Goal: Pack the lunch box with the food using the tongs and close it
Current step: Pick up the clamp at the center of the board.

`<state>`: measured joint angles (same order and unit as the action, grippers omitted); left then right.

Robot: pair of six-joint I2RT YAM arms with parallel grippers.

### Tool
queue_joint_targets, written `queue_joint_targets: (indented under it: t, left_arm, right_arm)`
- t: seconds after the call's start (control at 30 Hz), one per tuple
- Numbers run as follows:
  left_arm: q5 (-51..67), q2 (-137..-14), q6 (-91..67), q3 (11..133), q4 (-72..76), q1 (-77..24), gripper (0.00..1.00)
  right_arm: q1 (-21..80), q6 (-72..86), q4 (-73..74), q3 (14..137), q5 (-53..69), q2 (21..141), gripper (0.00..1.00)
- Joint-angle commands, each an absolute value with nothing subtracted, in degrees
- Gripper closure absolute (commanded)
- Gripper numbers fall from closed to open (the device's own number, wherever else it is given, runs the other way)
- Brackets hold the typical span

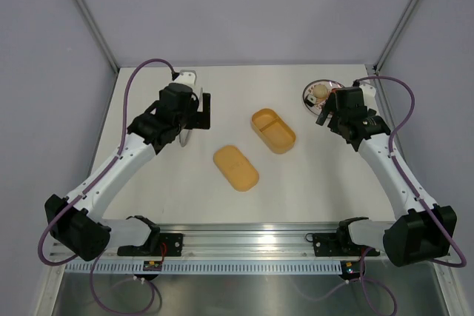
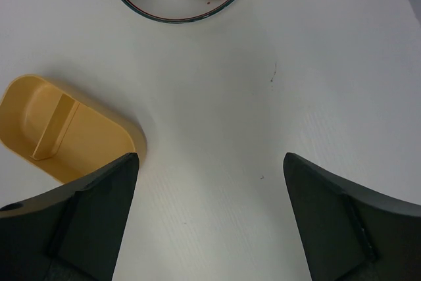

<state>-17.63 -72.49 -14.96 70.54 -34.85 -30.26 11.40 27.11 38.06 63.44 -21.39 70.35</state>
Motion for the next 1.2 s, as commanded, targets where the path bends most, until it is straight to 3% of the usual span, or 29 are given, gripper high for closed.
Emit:
queue_joint_targets:
  t: [0.0,0.73,1.17]
  left_arm:
    - [-21.3,-72.8,-16.3,72.3,-34.7,-29.8,0.01]
    - [-13.5,-94.6,-16.9,77.5,-39.0,-17.8,0.01]
    - [-9.0,-109.3,-15.1,88.8,-38.9,-13.8,0.01]
  right_arm:
    - [11.5,28.7,38.2,64.9,-21.8,68.8,0.01]
    - [11.6,28.8,37.3,64.5,-14.8,69.1,0.01]
    - [11.6,30.8,35.9,65.6,-12.0,70.1,0.01]
